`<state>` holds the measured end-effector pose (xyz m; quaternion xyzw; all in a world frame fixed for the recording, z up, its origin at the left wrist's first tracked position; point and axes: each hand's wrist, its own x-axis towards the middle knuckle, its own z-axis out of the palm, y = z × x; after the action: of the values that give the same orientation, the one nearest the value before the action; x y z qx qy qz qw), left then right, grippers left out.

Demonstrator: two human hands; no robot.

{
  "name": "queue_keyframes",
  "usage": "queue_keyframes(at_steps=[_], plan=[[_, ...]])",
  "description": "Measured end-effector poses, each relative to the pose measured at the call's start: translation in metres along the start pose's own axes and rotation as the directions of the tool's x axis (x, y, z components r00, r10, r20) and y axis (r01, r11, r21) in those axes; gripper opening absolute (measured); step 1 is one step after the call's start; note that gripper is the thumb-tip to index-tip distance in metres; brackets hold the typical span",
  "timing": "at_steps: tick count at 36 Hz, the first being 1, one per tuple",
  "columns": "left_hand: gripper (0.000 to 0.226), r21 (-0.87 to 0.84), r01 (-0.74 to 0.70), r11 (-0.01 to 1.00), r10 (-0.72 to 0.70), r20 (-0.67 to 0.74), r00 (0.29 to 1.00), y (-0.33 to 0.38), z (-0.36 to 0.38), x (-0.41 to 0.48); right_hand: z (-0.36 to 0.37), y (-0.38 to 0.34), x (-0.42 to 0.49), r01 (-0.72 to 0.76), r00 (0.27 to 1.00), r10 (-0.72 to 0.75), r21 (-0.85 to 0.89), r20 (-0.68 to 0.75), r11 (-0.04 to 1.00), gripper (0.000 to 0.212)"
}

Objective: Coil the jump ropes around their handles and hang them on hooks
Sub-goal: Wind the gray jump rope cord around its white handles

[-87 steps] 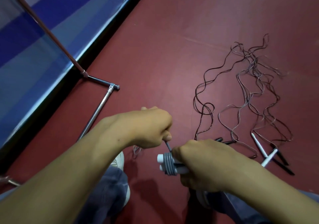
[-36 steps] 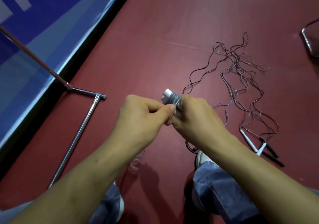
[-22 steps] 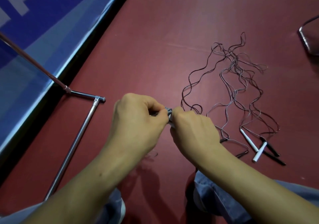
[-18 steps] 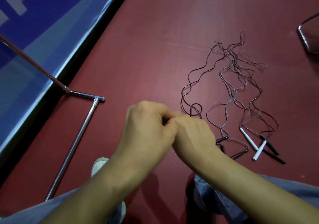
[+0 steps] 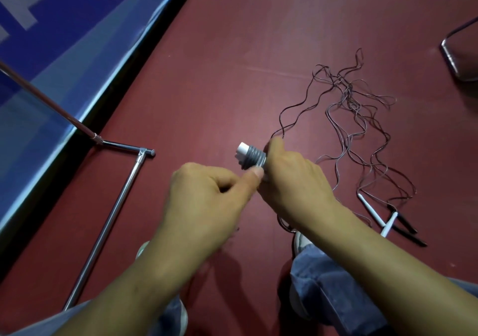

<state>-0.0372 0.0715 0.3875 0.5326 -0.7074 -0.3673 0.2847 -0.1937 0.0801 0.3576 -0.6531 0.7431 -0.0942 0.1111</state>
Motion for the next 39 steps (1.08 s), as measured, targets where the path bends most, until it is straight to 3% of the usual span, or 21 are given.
queue_keyframes(at_steps=[3,6,10,15,18,23,28,32,34,37,39], plan=[[0.039,-0.262,0.288,0.921,-0.270,0.102,0.957,-0.005,0.002,0.005,-0.001,-0.001,0.000,-0.007,1.000,0.010,0.091,-0.028,0.996,0.029],[0.033,-0.459,0.478,0.749,-0.384,0.287,0.878,-0.015,0.007,0.012,-0.005,-0.005,0.000,-0.032,0.999,0.038,0.215,-0.022,0.976,0.027],[0.036,-0.526,0.591,0.611,-0.406,0.433,0.805,-0.021,0.008,0.020,-0.010,-0.007,0.003,-0.049,0.999,0.048,0.335,0.010,0.941,0.025],[0.026,-0.464,0.637,0.616,-0.337,0.576,0.745,-0.027,-0.003,0.030,-0.016,-0.011,0.000,-0.090,0.993,0.045,0.465,0.107,0.881,0.022],[0.036,-0.479,0.618,0.623,-0.234,0.639,0.732,-0.028,-0.006,0.031,-0.023,-0.016,-0.001,-0.145,0.983,0.051,0.572,0.178,0.807,0.019],[0.033,-0.515,0.409,0.753,-0.042,0.583,0.811,-0.030,-0.015,0.034,-0.036,-0.018,-0.002,-0.262,0.947,0.008,0.756,0.322,0.600,0.019],[0.024,-0.491,0.259,0.831,0.039,0.517,0.855,-0.028,-0.024,0.036,-0.038,-0.020,-0.003,-0.287,0.941,-0.016,0.822,0.338,0.491,0.029],[0.020,-0.534,0.171,0.828,0.095,0.434,0.896,-0.029,-0.023,0.039,-0.040,-0.021,-0.004,-0.269,0.948,-0.055,0.878,0.315,0.396,0.027],[0.033,-0.564,0.157,0.810,0.128,0.432,0.893,-0.028,-0.023,0.039,-0.040,-0.022,-0.006,-0.303,0.929,-0.120,0.907,0.349,0.294,0.021],[0.031,-0.621,0.136,0.772,0.211,0.452,0.867,-0.022,-0.024,0.039,-0.044,-0.022,-0.009,-0.430,0.860,-0.270,0.900,0.434,0.075,0.006],[0.030,-0.633,0.132,0.763,0.239,0.467,0.851,-0.020,-0.026,0.039,-0.047,-0.019,-0.010,-0.520,0.796,-0.388,0.853,0.465,-0.046,0.014]])
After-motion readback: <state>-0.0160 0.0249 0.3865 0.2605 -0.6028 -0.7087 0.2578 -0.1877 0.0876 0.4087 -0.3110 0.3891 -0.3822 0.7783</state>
